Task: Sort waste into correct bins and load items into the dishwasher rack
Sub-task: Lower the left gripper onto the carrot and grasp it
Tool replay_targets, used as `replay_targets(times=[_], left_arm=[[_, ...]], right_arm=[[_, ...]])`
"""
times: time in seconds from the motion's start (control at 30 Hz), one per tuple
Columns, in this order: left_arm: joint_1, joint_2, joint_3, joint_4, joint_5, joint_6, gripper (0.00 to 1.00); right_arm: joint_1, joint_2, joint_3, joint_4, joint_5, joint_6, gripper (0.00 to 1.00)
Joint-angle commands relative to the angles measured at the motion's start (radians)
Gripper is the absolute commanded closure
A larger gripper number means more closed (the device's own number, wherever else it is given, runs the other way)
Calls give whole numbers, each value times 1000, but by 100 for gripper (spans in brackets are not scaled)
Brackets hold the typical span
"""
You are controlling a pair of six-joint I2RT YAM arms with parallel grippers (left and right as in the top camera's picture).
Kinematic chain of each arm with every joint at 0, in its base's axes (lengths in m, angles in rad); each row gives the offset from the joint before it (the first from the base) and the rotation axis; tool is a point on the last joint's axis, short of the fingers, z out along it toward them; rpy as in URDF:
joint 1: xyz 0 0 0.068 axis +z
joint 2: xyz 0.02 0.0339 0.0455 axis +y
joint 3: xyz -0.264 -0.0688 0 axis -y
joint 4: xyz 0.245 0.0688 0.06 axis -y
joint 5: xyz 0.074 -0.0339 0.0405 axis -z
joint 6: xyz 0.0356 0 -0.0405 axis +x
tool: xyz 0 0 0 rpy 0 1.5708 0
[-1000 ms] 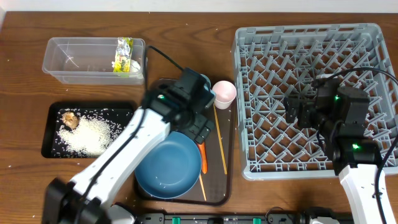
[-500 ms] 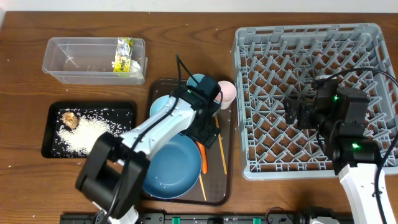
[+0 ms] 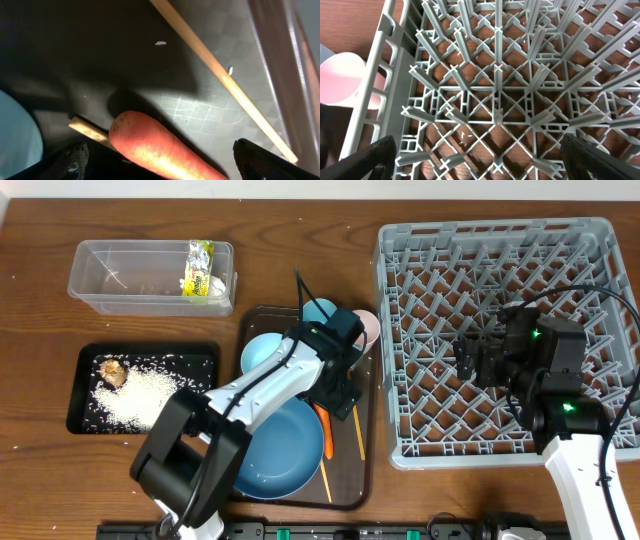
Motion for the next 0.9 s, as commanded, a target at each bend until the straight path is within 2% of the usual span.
replay_targets(times=[0.0, 0.23, 0.3, 0.37, 0.43, 0.5, 0.8, 0.87], left_arm=[[0, 34, -5, -5, 12, -4, 7], [0, 55, -5, -1, 5, 0, 7], [-1, 55, -5, -1, 5, 0, 11], [-2, 55, -5, -2, 5, 0, 22], [-3, 55, -5, -6, 7, -1, 46], [-8, 55, -5, -14, 10, -1, 54], [-40, 55, -5, -51, 9, 0, 56], [-40, 55, -5, -55, 9, 0, 60]], right_arm=[[7, 3, 16, -1, 3, -11, 1], [7, 3, 16, -1, 3, -11, 1], [7, 3, 16, -1, 3, -11, 1], [7, 3, 16, -1, 3, -11, 1], [7, 3, 16, -1, 3, -11, 1], [7, 3, 16, -1, 3, -12, 1], [7, 3, 16, 3, 10, -12, 1], [7, 4, 16, 3, 10, -12, 1]])
